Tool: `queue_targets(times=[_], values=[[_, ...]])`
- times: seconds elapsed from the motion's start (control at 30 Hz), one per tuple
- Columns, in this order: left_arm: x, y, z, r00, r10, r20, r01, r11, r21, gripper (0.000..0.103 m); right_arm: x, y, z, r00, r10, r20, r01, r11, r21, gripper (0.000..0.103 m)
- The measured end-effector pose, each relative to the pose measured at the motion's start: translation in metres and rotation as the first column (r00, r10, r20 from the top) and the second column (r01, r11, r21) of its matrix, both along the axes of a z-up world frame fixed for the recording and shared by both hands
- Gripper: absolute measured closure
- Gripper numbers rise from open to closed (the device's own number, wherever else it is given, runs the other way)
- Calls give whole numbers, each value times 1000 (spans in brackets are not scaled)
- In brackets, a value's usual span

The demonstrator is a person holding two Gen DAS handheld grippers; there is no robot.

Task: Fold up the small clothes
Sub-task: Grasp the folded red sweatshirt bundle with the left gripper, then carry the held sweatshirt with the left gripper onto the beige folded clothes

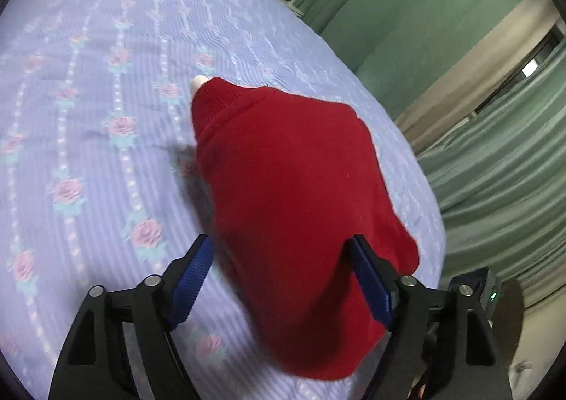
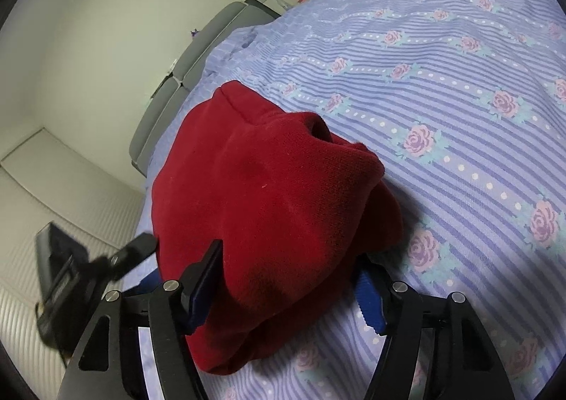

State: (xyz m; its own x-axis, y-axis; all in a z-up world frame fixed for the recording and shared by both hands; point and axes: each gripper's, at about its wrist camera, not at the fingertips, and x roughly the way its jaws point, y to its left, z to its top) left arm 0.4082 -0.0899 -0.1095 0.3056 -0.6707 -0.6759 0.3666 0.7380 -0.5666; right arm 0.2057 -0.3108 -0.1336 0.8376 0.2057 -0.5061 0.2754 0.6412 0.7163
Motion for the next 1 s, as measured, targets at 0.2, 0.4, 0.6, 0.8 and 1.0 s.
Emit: queue_targets(times=[0.2, 0.4, 0.6, 0.8, 1.0], values=[[25, -10, -12, 999, -18, -41, 16, 999, -50, 18, -2, -1, -5, 1000, 8, 6, -8, 1000, -2, 35], [27, -20, -16, 999, -32, -14, 32, 999, -17, 25, 0, -2, -7, 1000, 5, 8, -5, 1000, 8, 35], [27, -23, -12, 999, -32, -2, 32, 999, 2, 36, 2, -4, -6, 1000, -10, 5, 10, 999, 30, 34], [19, -32, 5, 998, -36, 47, 33, 998, 58, 40, 2, -3, 3, 1000, -12, -10, 12, 1000, 26, 37], [1, -33, 30, 994, -36, 103, 27, 996, 88, 41, -8, -1, 17, 1000, -11, -4, 11, 1000, 21, 41]])
